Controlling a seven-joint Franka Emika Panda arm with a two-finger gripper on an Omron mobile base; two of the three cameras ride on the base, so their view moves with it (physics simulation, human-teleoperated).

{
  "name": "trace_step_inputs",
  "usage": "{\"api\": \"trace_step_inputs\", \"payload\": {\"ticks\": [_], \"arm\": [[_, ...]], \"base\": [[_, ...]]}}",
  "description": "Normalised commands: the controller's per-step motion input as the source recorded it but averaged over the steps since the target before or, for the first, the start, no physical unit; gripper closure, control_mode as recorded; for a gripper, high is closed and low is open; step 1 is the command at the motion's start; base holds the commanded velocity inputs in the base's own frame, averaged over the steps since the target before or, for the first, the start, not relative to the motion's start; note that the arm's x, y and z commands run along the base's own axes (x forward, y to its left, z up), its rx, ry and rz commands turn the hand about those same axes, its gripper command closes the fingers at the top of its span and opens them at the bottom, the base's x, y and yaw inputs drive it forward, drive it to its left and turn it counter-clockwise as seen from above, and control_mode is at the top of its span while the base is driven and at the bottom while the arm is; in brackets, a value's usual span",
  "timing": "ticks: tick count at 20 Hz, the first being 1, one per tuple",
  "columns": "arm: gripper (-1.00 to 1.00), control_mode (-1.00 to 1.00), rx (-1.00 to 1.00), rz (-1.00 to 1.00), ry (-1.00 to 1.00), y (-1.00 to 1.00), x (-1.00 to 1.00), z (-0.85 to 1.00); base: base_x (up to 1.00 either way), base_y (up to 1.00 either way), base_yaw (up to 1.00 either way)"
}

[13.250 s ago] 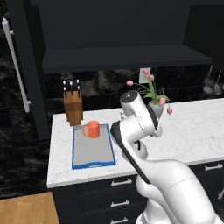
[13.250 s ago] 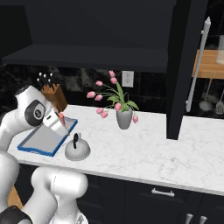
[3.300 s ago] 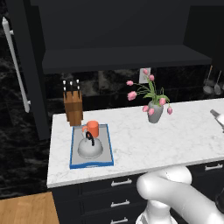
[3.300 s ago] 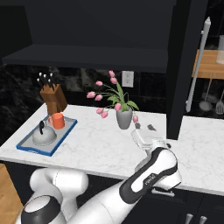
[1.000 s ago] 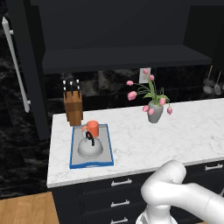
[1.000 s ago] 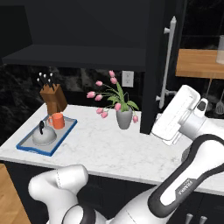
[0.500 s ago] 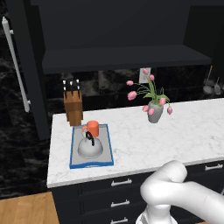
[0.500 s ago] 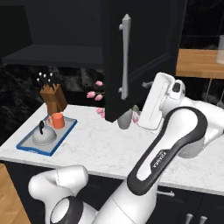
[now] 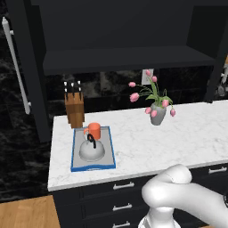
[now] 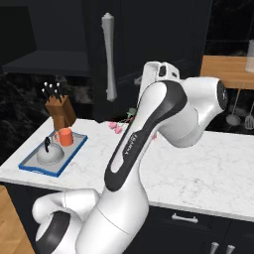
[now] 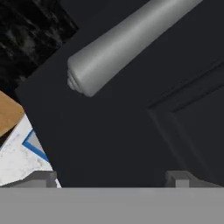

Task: Pick the kettle from the counter and place it on the tray. Then pick the mug from the cabinet and place it on the tray. Then close the cabinet doors.

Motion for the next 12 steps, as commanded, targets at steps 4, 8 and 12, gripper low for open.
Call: {"api": "trace_step_inputs", "payload": {"ticks": [4, 8, 12], "arm": [[-1.00, -1.00, -0.21, -0.10, 0.02, 0.49, 0.19, 0.24], [-1.00, -1.00, -0.18, -0.14, 0.00, 0.39, 0.44, 0.06], [-1.00, -1.00, -0.15, -0.19, 0.00, 0.46, 0.58, -0.03]], "base": [[0.00, 0.00, 0.00], [0.00, 0.00, 0.00], [0.00, 0.00, 0.00]]}}
